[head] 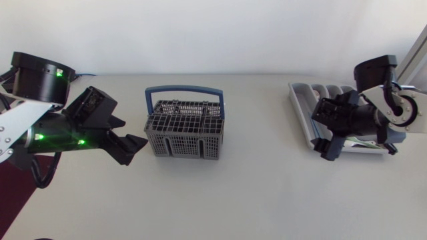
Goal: Transfer all utensils from the basket to the drawer tray.
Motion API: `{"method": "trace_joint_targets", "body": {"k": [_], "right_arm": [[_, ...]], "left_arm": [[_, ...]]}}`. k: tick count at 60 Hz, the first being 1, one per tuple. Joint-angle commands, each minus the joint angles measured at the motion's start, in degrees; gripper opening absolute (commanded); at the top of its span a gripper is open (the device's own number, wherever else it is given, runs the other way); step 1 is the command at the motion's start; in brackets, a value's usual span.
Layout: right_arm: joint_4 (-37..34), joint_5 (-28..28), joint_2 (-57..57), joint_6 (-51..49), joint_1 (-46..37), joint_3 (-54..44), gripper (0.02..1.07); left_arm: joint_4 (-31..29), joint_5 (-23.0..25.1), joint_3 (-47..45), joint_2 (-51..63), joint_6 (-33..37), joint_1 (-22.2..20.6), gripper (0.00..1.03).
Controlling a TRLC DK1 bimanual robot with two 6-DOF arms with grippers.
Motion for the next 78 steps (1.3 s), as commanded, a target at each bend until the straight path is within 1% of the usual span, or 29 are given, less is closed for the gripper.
{"method": "trace_joint_targets", "body": {"k": [1, 10, 19, 25, 29, 39, 40, 43, 59, 68, 73, 78], "right_arm": [[-0.66, -0.14, -1.56, 7.51, 4.66, -1.76, 1.02], [-0.39, -0.40, -2.18, 17.01, 12.31, -1.94, 1.02], [-0.31, -4.79, -3.06, 26.76, 18.20, -2.11, 1.02], [0.13, -7.43, -4.55, 29.93, 19.69, -2.38, 1.02], [-0.04, -10.95, -5.96, 30.54, 20.48, -2.81, 1.02], [0.31, -13.06, -8.50, 35.90, 21.19, -3.96, 1.02], [0.31, -13.32, -8.68, 36.78, 21.19, -4.05, 1.02], [0.13, -13.32, -9.38, 38.89, 21.19, -4.05, 1.02], [0.40, -12.79, -17.47, 43.55, 20.75, -6.77, 1.02], [0.57, -11.47, -23.01, 43.73, 19.52, -9.06, 1.02], [0.57, -11.03, -25.91, 43.64, 18.46, -10.72, 1.02], [0.92, -9.36, -28.10, 43.20, 18.46, -12.31, 1.02]], "left_arm": [[0.92, 1.52, -2.21, -1.18, 1.64, 2.58, 0.98], [3.12, 3.36, -5.37, -2.85, 2.08, 6.10, 0.98], [4.44, 5.21, -7.75, -4.43, 1.81, 10.05, 0.98], [4.53, 5.56, -8.54, -4.70, 0.49, 11.02, 0.98], [5.49, 5.65, -9.59, -5.84, -0.21, 11.46, 0.98], [8.04, 5.74, -11.44, -11.38, -2.05, 13.48, 0.98], [7.95, 6.35, -11.53, -12.26, -2.05, 14.01, 0.98], [8.04, 7.41, -12.23, -13.66, -1.88, 14.45, 0.98], [8.83, 7.32, -14.08, -16.48, -1.97, 18.58, 0.98], [9.71, 7.23, -15.83, -21.49, -1.97, 18.58, 0.98], [10.50, 7.23, -16.71, -24.03, -3.64, 18.40, 0.98], [10.41, 7.14, -17.33, -24.12, -3.55, 17.88, 0.98]]}}
